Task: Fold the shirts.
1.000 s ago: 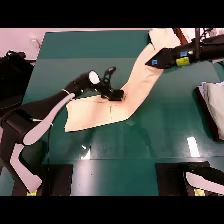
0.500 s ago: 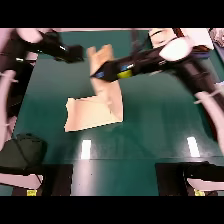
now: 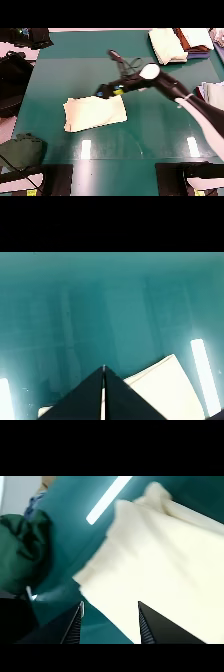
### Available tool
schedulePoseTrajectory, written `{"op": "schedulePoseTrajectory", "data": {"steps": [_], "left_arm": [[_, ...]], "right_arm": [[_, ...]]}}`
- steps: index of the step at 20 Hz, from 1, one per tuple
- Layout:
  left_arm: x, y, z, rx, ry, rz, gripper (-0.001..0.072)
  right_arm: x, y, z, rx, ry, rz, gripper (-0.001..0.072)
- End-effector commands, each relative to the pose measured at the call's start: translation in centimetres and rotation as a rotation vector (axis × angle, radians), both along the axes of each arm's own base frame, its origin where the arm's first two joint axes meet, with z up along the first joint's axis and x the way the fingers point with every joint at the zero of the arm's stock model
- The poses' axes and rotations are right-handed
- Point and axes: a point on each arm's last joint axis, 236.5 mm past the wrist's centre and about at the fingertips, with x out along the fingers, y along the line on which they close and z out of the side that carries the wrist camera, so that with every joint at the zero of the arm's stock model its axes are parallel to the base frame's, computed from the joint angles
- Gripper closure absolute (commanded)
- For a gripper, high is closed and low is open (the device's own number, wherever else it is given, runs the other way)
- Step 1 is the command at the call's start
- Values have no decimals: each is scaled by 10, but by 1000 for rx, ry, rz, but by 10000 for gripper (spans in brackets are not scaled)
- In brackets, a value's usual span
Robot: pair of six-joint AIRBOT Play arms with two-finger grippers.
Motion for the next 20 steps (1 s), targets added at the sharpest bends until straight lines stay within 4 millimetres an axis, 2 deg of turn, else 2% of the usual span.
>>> {"op": "schedulePoseTrajectory", "data": {"steps": [1,2,3,5,8,12,14,15,17,19,20], "left_arm": [[-1,1,1,5,-3,-2,683],[-1,1,2,2,-6,-3,683],[1,-2,3,-10,-10,-6,683],[3,-4,1,-22,-7,-11,683],[6,-9,-7,-39,16,-22,683],[5,-31,-16,-24,29,-79,683],[1,-46,-18,-13,26,-119,683],[0,-52,-19,-14,28,-132,683],[-3,-60,-20,-12,34,-152,683],[-7,-69,-21,-4,34,-177,683],[-9,-74,-21,-3,31,-191,683]], "right_arm": [[15,-115,-63,-142,150,-215,281],[14,-137,-78,-150,207,-263,155],[11,-153,-94,-159,265,-293,117],[5,-158,-118,-146,374,-304,118],[9,-125,-137,-91,460,-275,119],[10,-47,-144,-21,499,-165,127],[9,-12,-148,10,512,-117,238],[10,0,-149,14,506,-97,338],[17,13,-144,15,459,-62,685],[31,12,-129,36,412,-61,695],[42,2,-119,37,385,-71,695]]}}
